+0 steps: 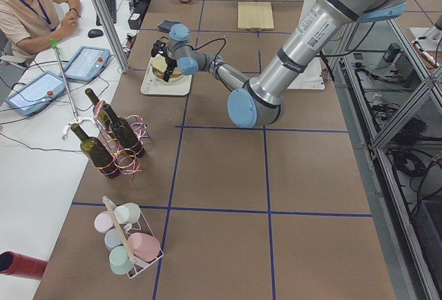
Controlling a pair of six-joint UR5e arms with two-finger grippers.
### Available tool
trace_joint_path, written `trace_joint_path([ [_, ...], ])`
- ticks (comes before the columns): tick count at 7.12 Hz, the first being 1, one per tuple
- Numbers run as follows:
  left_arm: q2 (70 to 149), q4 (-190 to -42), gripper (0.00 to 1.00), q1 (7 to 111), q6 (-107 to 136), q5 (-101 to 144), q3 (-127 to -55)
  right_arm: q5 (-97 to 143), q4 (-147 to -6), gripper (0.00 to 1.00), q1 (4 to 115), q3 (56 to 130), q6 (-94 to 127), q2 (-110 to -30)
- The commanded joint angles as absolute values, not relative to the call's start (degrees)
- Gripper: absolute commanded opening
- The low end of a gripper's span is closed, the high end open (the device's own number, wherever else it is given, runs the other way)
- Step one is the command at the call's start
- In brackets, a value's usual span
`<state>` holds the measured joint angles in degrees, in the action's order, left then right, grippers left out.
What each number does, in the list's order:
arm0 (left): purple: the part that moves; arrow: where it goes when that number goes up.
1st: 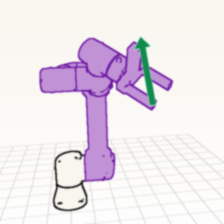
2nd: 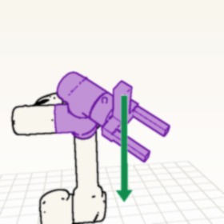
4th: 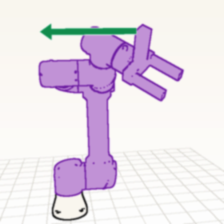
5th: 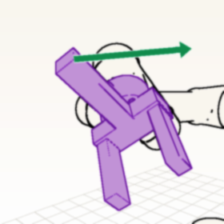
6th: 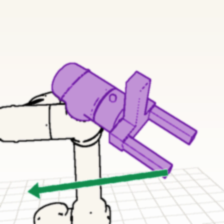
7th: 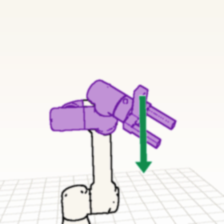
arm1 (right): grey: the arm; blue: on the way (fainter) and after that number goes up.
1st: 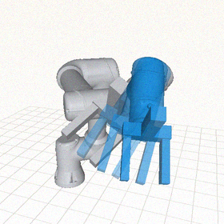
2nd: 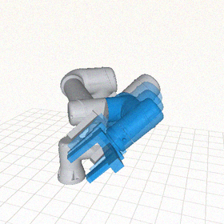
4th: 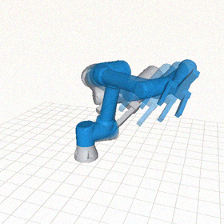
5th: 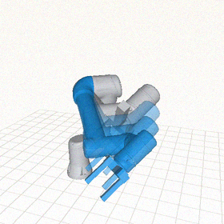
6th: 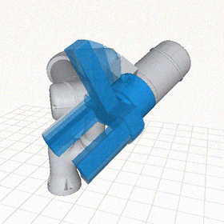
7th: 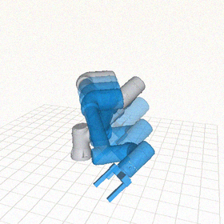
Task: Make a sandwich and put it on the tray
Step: 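Release the plate and pull the left gripper back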
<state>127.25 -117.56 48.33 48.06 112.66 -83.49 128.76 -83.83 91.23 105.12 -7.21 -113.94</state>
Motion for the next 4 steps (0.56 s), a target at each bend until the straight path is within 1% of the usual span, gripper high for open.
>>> trace_joint_path([
  [1,110.9,-103.8,1.0,50.3,38.5,114.1,-109.8,128.8,-83.8,1.0,91.2,105.1,-7.2,-113.8],
  [2,102.9,-99.8,1.0,52.6,34.7,114.2,-118.3,128.8,-83.8,1.0,91.2,105.0,-7.2,-113.8],
  [3,94.7,-100.1,1.0,57.1,26.0,117.0,-122.0,128.8,-83.8,1.0,91.2,105.0,-7.2,-113.8],
  [4,87.5,-100.2,1.0,65.3,13.9,121.2,-122.1,128.8,-83.8,1.0,91.2,105.0,-7.2,-113.8],
])
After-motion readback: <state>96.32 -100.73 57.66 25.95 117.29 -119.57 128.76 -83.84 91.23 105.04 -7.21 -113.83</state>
